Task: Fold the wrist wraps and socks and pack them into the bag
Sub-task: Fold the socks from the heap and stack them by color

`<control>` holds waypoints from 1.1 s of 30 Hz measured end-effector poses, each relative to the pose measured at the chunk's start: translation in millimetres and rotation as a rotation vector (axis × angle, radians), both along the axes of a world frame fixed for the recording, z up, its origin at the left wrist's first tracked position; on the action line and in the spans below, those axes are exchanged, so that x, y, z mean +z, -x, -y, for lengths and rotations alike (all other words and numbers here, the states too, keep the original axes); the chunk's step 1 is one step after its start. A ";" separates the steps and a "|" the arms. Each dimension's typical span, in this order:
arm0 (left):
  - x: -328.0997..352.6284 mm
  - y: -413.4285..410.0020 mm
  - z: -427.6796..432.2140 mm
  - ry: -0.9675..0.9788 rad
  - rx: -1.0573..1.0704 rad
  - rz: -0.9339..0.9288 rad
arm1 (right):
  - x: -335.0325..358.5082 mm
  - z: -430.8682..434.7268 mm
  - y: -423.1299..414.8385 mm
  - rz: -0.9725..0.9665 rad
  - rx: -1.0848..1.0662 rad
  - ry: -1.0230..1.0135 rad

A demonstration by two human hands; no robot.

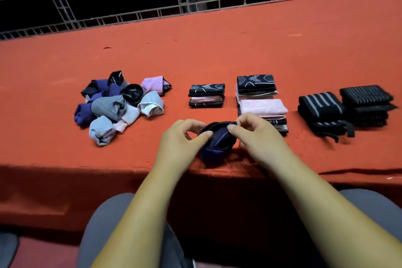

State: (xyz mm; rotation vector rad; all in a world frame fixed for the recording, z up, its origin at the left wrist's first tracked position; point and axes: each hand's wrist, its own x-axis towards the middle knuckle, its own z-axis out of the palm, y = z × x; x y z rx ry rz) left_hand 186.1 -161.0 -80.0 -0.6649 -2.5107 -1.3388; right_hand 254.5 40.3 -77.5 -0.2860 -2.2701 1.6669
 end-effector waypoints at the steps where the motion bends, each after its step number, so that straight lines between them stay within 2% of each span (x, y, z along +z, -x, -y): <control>1: -2.1 2.4 0.6 -0.021 0.022 0.004 | -1.2 -1.0 0.5 0.000 0.002 0.001; 6: -6.5 12.0 7.7 -0.161 -0.054 0.222 | -1.5 -1.9 -2.6 -0.003 0.108 -0.109; 11: -14.3 18.6 14.1 -0.296 -0.059 0.355 | -1.8 -4.0 -4.4 -0.051 0.175 -0.160; 17: -24.2 37.0 27.6 -0.535 0.064 0.577 | -5.9 -8.7 -3.2 -0.113 0.134 0.104; 19: -29.7 46.2 33.2 -0.548 0.133 0.576 | -8.5 -10.2 -0.2 -0.145 0.127 0.172; 21: -30.1 59.6 43.3 -0.618 0.232 0.533 | -5.1 -13.7 2.2 -0.210 0.083 0.327; 23: -25.1 77.0 61.3 -0.788 0.359 0.511 | 2.7 -21.7 1.5 -0.297 -0.018 0.522; 25: -19.7 90.2 76.6 -0.993 0.410 0.523 | 8.6 -27.1 0.4 -0.389 -0.074 0.616; 28: -17.5 92.3 69.9 -1.094 0.289 0.515 | 5.1 -16.7 -1.7 -0.438 0.001 0.544; 33: -17.1 71.9 58.0 -0.978 0.015 0.491 | -4.2 -20.3 -8.2 -0.377 0.272 0.187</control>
